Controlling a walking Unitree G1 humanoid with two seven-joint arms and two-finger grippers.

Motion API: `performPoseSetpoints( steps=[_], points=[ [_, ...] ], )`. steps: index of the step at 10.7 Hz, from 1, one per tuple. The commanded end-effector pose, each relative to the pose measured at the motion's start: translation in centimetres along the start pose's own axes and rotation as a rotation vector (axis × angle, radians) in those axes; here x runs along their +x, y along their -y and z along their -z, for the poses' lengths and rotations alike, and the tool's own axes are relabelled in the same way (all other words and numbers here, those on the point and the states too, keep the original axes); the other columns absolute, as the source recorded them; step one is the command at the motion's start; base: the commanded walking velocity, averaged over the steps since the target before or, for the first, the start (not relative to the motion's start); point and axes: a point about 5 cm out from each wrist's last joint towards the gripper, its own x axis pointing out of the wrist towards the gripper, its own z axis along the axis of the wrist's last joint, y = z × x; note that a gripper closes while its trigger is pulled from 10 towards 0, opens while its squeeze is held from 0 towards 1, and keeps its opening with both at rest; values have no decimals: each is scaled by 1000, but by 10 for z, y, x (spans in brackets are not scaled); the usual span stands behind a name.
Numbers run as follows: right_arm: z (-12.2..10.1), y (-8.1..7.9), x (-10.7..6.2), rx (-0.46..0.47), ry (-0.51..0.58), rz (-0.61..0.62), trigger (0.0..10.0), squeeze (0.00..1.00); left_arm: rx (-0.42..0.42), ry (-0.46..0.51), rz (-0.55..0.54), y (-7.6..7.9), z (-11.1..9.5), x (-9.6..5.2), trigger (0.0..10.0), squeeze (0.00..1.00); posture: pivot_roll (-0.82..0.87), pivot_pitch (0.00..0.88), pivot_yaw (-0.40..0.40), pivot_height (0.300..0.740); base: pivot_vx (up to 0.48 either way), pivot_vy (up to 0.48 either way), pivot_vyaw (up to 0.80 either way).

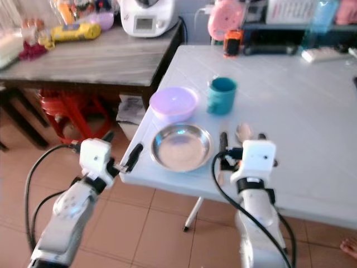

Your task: Setting the table

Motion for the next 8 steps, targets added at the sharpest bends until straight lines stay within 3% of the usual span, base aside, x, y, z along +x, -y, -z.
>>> performPoseSetpoints(
  steps=[1,6,8],
  points=[
    [-3,-3,0,18,5,-19,10000,0,26,-2,-1,-5,0,-4,10000,0,-68,110,89,740,0,0,0],
    [3,-18,6,128,-87,-96,10000,0,47,-16,141,-1,-1,-18,10000,0,-55,128,83,740,0,0,0],
    [6,-14,7,116,-108,-78,10000,0,54,-30,160,-5,1,-24,10000,0,-50,138,82,740,0,0,0]
  ],
)
